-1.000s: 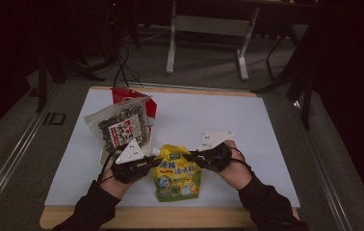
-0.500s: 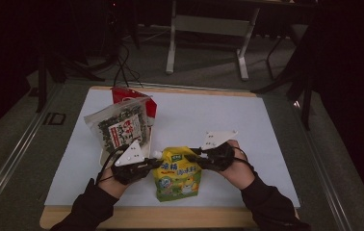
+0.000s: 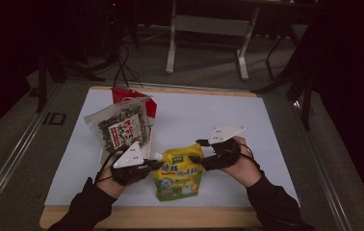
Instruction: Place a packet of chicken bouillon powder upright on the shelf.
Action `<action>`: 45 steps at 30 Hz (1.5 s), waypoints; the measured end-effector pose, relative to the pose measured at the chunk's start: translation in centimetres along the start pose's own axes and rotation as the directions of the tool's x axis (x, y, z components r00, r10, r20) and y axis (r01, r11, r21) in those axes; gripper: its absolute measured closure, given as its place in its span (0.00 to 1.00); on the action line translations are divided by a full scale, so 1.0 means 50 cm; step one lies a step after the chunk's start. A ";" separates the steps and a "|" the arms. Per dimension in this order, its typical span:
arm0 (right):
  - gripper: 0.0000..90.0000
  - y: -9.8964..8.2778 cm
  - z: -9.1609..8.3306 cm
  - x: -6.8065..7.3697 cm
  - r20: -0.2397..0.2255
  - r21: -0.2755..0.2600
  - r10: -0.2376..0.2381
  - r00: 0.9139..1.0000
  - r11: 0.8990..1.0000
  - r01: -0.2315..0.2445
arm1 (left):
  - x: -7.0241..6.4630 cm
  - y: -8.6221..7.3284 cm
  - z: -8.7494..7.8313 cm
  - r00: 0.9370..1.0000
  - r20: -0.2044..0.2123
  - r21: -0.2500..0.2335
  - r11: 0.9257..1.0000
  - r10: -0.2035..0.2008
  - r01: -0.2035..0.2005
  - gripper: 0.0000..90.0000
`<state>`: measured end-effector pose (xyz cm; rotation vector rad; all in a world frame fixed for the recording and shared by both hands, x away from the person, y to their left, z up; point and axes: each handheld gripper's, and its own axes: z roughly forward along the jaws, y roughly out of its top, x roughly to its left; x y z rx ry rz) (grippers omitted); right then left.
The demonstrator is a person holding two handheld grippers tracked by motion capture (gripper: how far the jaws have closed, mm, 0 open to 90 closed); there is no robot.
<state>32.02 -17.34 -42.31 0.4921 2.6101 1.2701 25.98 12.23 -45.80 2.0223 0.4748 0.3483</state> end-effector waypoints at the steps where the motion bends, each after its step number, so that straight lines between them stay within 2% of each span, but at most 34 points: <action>1: 0.40 -0.001 0.000 -0.002 -0.006 -0.002 0.002 1.000 1.000 -0.002 | -0.001 0.000 0.000 1.000 -0.001 -0.002 1.000 0.005 -0.005 1.00; 5: 0.36 -0.002 0.000 -0.004 -0.020 -0.003 0.011 1.000 1.000 -0.011 | -0.002 0.000 -0.002 1.000 0.005 -0.005 1.000 0.009 -0.009 1.00; 8: 0.38 -0.003 0.003 -0.003 -0.039 0.002 0.003 0.999 1.000 -0.003 | -0.003 0.001 -0.002 1.000 0.005 -0.007 1.000 0.013 -0.013 1.00; 11: 0.50 -0.003 0.007 0.003 -0.062 0.012 -0.023 0.998 1.000 0.023 | -0.004 0.001 -0.002 1.000 0.001 -0.006 1.000 0.014 -0.014 1.00; 13: 0.64 -0.002 0.007 0.007 -0.079 0.015 -0.040 0.996 0.999 0.041 | -0.003 0.000 -0.003 1.000 0.000 -0.006 1.000 0.010 -0.010 1.00; 17: 0.81 0.000 0.004 0.012 -0.112 0.012 -0.067 0.992 0.998 0.069 | -0.003 -0.001 -0.003 1.000 -0.005 -0.007 1.000 0.004 -0.004 1.00; 20: 0.85 0.001 0.005 0.013 -0.144 0.018 -0.078 0.986 0.997 0.082 | -0.003 -0.001 -0.004 1.000 -0.002 -0.007 1.000 0.000 0.000 1.00; 22: 0.89 -0.001 0.006 0.014 -0.182 0.022 -0.082 0.980 0.996 0.087 | -0.002 -0.002 -0.005 1.000 0.007 -0.009 1.000 -0.003 0.003 1.00; 23: 0.94 0.000 0.001 0.015 -0.204 0.015 -0.095 0.974 0.995 0.100 | -0.001 -0.002 -0.006 1.000 0.017 -0.009 1.000 -0.006 0.006 1.00; 24: 0.94 0.000 0.001 0.015 -0.204 0.015 -0.095 0.974 0.995 0.100 | -0.002 -0.002 -0.007 1.000 0.025 -0.014 1.000 -0.008 0.008 1.00; 25: 1.00 0.001 -0.002 0.015 -0.204 0.007 -0.103 0.974 0.994 0.107 | -0.003 -0.001 -0.008 1.000 0.031 -0.017 1.000 -0.003 0.004 1.00; 30: 1.00 0.003 -0.011 0.018 -0.209 -0.002 -0.114 0.971 0.993 0.116 | -0.007 0.005 -0.013 0.999 0.036 -0.014 1.000 0.010 -0.009 0.99; 33: 1.00 0.006 -0.017 0.020 -0.208 -0.019 -0.116 0.971 0.993 0.114 | -0.008 0.007 -0.017 0.999 0.054 -0.021 1.000 0.005 -0.004 0.99; 35: 1.00 0.009 -0.022 0.020 -0.215 -0.027 -0.117 0.970 0.993 0.114 | -0.011 0.010 -0.019 0.999 0.049 -0.018 1.000 0.013 -0.012 0.99; 38: 1.00 0.015 -0.027 0.022 -0.207 -0.032 -0.133 0.969 0.991 0.129 | -0.011 0.011 -0.023 0.999 0.047 -0.029 1.000 0.004 -0.003 0.96; 41: 1.00 0.020 -0.030 0.023 -0.199 -0.039 -0.137 0.970 0.990 0.132 | -0.011 0.011 -0.025 0.999 0.046 -0.032 0.999 -0.004 0.005 0.84; 42: 1.00 0.023 -0.032 0.023 -0.199 -0.042 -0.139 0.970 0.990 0.133 | -0.012 0.010 -0.028 0.999 0.038 -0.035 0.999 -0.011 0.012 0.84; 43: 1.00 0.030 -0.040 0.019 -0.193 -0.056 -0.141 0.971 0.990 0.132 | -0.013 0.009 -0.029 1.000 0.027 -0.036 0.999 -0.013 0.014 0.71; 45: 1.00 0.037 -0.048 0.016 -0.183 -0.068 -0.144 0.972 0.989 0.134 | -0.013 0.006 -0.033 0.999 0.022 -0.047 0.999 -0.024 0.025 0.67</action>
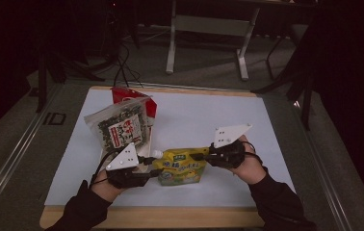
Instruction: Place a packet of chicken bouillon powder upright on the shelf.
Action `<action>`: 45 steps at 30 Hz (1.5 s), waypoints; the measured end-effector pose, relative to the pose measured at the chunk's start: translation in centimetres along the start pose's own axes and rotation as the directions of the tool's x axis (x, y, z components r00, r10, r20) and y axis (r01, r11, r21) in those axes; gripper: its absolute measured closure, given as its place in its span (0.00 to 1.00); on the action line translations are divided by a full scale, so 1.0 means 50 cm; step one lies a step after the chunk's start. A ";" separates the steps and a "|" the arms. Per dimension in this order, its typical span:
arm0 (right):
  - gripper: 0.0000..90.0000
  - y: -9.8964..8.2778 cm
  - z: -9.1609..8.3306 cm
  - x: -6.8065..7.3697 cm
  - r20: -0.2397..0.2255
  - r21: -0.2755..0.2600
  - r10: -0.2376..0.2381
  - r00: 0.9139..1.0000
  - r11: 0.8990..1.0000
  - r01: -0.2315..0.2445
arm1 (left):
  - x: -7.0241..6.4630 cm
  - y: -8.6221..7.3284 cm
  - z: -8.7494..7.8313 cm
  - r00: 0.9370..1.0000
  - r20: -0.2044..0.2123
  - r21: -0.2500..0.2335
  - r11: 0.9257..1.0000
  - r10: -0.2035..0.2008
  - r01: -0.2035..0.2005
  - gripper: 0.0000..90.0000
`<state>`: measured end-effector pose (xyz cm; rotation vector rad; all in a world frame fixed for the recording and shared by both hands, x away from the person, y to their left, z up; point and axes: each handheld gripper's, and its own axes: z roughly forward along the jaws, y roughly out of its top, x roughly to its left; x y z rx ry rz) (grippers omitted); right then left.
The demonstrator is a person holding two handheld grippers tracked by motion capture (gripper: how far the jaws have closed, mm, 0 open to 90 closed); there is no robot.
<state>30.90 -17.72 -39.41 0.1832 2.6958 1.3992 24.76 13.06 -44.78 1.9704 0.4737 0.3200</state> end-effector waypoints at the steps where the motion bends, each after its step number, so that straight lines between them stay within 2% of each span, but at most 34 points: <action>1: 1.00 0.004 -0.004 -0.002 0.005 -0.005 -0.003 1.000 1.000 0.003 | 0.000 -0.001 -0.002 1.000 -0.009 -0.003 1.000 -0.002 0.002 0.62; 6: 1.00 0.020 -0.019 -0.009 0.025 -0.025 -0.004 1.000 1.000 0.005 | -0.005 -0.009 -0.015 0.998 -0.041 -0.022 0.999 -0.037 0.036 0.46; 8: 1.00 0.026 -0.023 -0.013 0.037 -0.031 -0.006 0.999 0.999 0.007 | -0.009 -0.011 -0.020 0.997 -0.061 -0.018 0.998 -0.055 0.054 0.32; 11: 1.00 0.034 -0.025 -0.018 0.042 -0.040 -0.007 0.999 0.999 0.008 | -0.013 -0.017 -0.030 0.996 -0.062 -0.020 0.997 -0.070 0.069 0.14; 13: 1.00 0.039 -0.024 -0.022 0.052 -0.044 -0.006 0.999 0.999 0.008 | -0.016 -0.022 -0.034 0.995 -0.065 -0.021 0.997 -0.074 0.073 0.11; 15: 1.00 0.041 -0.024 -0.024 0.043 -0.047 -0.003 0.999 0.999 0.005 | -0.018 -0.026 -0.035 0.994 -0.074 -0.023 0.996 -0.084 0.082 0.04; 17: 1.00 0.049 -0.019 -0.028 0.048 -0.049 -0.008 0.999 0.999 0.010 | -0.027 -0.037 -0.036 0.991 -0.090 -0.050 0.995 -0.095 0.091 0.03; 19: 1.00 0.053 -0.016 -0.030 0.051 -0.052 -0.009 0.999 0.999 0.011 | -0.034 -0.043 -0.037 0.990 -0.108 -0.060 0.995 -0.088 0.082 0.03; 22: 1.00 0.064 -0.008 -0.034 0.051 -0.053 -0.012 0.999 0.998 0.015 | -0.043 -0.052 -0.036 0.990 -0.113 -0.069 0.994 -0.088 0.080 0.03; 24: 1.00 0.071 -0.003 -0.037 0.051 -0.060 -0.011 0.999 0.998 0.014 | -0.048 -0.061 -0.034 0.991 -0.101 -0.079 0.993 -0.093 0.085 0.03; 26: 1.00 0.074 0.002 -0.039 0.048 -0.067 -0.011 0.999 0.998 0.014 | -0.051 -0.064 -0.033 0.990 -0.102 -0.077 0.993 -0.093 0.085 0.03; 31: 1.00 0.099 0.028 -0.042 0.043 -0.079 -0.024 0.999 0.997 0.027 | -0.072 -0.091 -0.020 0.994 -0.070 -0.063 0.995 -0.088 0.083 0.03; 33: 1.00 0.109 0.036 -0.044 0.033 -0.091 -0.028 0.999 0.995 0.031 | -0.077 -0.097 -0.018 0.993 -0.085 -0.065 0.995 -0.080 0.075 0.03; 36: 1.00 0.124 0.050 -0.045 0.023 -0.103 -0.031 0.999 0.994 0.033 | -0.085 -0.109 -0.012 0.993 -0.075 -0.050 0.995 -0.089 0.086 0.03; 38: 1.00 0.136 0.062 -0.047 0.021 -0.108 -0.039 0.999 0.993 0.041 | -0.091 -0.117 -0.007 0.994 -0.078 -0.039 0.996 -0.080 0.077 0.03; 45: 1.00 0.160 0.095 -0.050 0.006 -0.121 -0.039 0.999 0.992 0.039 | -0.101 -0.138 0.005 0.993 -0.059 -0.017 0.994 -0.104 0.103 0.03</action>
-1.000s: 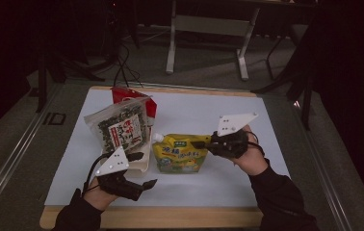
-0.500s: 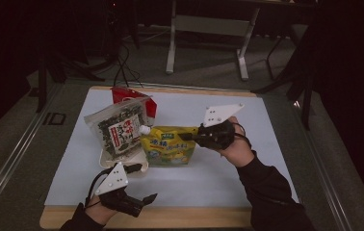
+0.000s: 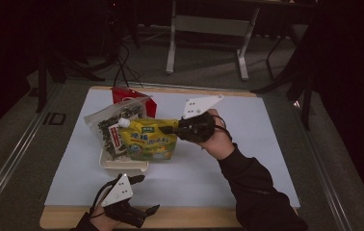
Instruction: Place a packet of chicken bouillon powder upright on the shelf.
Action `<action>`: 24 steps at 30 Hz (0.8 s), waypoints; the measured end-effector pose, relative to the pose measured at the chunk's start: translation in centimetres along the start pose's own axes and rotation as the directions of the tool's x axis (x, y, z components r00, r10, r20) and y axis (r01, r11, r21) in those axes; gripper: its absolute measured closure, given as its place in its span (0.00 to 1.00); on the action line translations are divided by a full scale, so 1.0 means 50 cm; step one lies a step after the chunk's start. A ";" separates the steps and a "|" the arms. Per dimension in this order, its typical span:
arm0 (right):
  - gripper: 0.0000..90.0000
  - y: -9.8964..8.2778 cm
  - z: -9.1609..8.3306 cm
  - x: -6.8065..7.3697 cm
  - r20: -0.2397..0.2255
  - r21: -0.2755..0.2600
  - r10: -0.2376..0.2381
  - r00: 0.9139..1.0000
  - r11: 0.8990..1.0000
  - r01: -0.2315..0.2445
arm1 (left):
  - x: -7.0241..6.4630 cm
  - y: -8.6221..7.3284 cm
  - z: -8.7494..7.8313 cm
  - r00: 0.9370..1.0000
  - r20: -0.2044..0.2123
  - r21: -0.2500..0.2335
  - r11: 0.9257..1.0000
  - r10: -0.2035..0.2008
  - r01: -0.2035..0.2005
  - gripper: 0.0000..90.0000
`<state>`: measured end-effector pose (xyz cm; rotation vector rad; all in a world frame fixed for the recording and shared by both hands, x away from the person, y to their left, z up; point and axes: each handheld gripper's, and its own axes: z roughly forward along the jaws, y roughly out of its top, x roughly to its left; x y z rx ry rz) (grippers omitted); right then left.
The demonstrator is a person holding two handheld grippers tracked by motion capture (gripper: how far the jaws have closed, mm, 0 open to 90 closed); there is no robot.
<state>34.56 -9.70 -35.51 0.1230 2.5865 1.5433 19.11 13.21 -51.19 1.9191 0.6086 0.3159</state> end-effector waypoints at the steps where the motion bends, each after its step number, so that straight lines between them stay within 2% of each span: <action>1: 1.00 0.004 0.005 0.000 0.000 -0.003 0.000 1.000 1.000 0.000 | -0.002 -0.006 0.003 1.000 0.002 0.003 1.000 -0.004 0.004 0.03; 5: 1.00 0.020 0.023 0.000 -0.012 -0.026 -0.007 1.000 1.000 0.007 | -0.003 -0.014 0.006 1.000 0.004 0.008 1.000 -0.004 0.004 0.03; 15: 1.00 0.037 0.070 0.009 -0.049 -0.066 0.011 0.999 0.998 -0.015 | -0.002 -0.018 0.010 1.000 0.003 0.007 1.000 -0.008 0.008 0.03; 17: 1.00 0.037 0.078 0.009 -0.059 -0.067 0.015 0.998 0.998 -0.019 | -0.002 -0.019 0.010 1.000 0.005 0.007 1.000 -0.010 0.010 0.03; 19: 1.00 0.036 0.107 0.015 -0.078 -0.062 0.023 0.997 0.998 -0.028 | -0.002 -0.019 0.010 1.000 0.006 0.005 1.000 -0.010 0.010 0.03; 24: 1.00 0.030 0.141 0.020 -0.102 -0.044 0.035 0.994 0.998 -0.040 | -0.001 -0.018 0.009 1.000 0.005 0.009 1.000 -0.003 0.003 0.03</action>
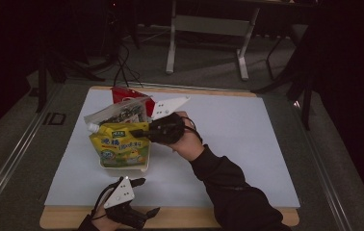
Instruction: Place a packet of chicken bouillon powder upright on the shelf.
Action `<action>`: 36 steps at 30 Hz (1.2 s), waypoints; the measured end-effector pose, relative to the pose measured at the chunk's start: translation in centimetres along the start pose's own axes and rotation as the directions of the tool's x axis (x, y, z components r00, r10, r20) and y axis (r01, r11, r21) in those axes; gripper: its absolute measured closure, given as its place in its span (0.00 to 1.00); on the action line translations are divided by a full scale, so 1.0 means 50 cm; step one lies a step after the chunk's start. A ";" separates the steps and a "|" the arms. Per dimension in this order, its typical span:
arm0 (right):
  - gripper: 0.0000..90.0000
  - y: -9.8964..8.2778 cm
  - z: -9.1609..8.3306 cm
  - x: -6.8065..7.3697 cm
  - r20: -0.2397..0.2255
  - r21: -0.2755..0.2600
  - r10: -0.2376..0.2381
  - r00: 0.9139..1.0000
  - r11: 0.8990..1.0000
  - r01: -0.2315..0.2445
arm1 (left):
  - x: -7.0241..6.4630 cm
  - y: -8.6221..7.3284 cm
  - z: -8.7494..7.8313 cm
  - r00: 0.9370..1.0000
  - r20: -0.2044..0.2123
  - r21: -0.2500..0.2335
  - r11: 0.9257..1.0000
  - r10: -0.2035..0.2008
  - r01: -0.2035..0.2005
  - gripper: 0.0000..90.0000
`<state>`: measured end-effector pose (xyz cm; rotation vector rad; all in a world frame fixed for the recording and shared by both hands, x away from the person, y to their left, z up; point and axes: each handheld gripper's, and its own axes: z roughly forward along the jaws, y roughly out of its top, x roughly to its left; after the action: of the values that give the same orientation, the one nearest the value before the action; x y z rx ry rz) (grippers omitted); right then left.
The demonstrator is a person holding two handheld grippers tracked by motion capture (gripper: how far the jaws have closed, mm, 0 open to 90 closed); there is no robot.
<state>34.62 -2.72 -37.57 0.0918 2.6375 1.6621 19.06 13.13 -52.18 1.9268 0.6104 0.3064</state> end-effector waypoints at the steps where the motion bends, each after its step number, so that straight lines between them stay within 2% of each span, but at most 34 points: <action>1: 1.00 -0.002 0.005 0.001 0.000 0.001 -0.004 1.000 1.000 0.004 | 0.000 0.000 0.000 1.000 -0.001 0.001 1.000 -0.001 0.001 0.03; 10: 1.00 -0.028 0.031 -0.001 -0.006 0.012 0.029 1.000 1.000 -0.029 | 0.002 0.000 -0.001 1.000 -0.004 -0.003 1.000 -0.003 0.003 0.03; 15: 1.00 -0.051 0.040 -0.005 -0.003 0.000 0.070 0.998 0.998 -0.070 | 0.004 -0.001 -0.001 1.000 -0.009 -0.004 1.000 -0.008 0.008 0.03; 19: 1.00 -0.069 0.047 -0.009 -0.017 0.017 0.091 0.996 0.996 -0.091 | 0.005 -0.001 0.000 1.000 -0.010 -0.003 1.000 -0.008 0.008 0.03; 22: 1.00 -0.077 0.054 -0.004 -0.017 0.040 0.085 0.996 0.996 -0.084 | 0.005 0.000 0.000 1.000 -0.012 -0.004 1.000 -0.007 0.007 0.03; 30: 0.99 -0.086 0.054 -0.002 -0.013 0.039 0.086 0.996 0.996 -0.086 | 0.006 0.001 0.002 1.000 -0.015 -0.004 1.000 -0.004 0.004 0.03; 31: 0.89 -0.084 0.052 0.001 -0.011 0.041 0.081 0.997 0.996 -0.080 | 0.008 0.002 0.002 1.000 -0.017 -0.005 1.000 -0.006 0.006 0.03; 32: 0.84 -0.083 0.049 0.002 -0.004 0.038 0.078 0.997 0.996 -0.077 | 0.008 0.001 0.002 1.000 -0.017 -0.005 1.000 -0.007 0.007 0.03; 36: 0.74 -0.083 0.033 0.003 0.021 0.035 0.061 0.998 0.997 -0.062 | 0.008 0.001 0.005 1.000 -0.018 -0.004 1.000 -0.008 0.008 0.03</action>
<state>34.41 -3.01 -42.03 0.1914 2.6765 1.6225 19.53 13.15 -52.24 1.9190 0.6281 0.3198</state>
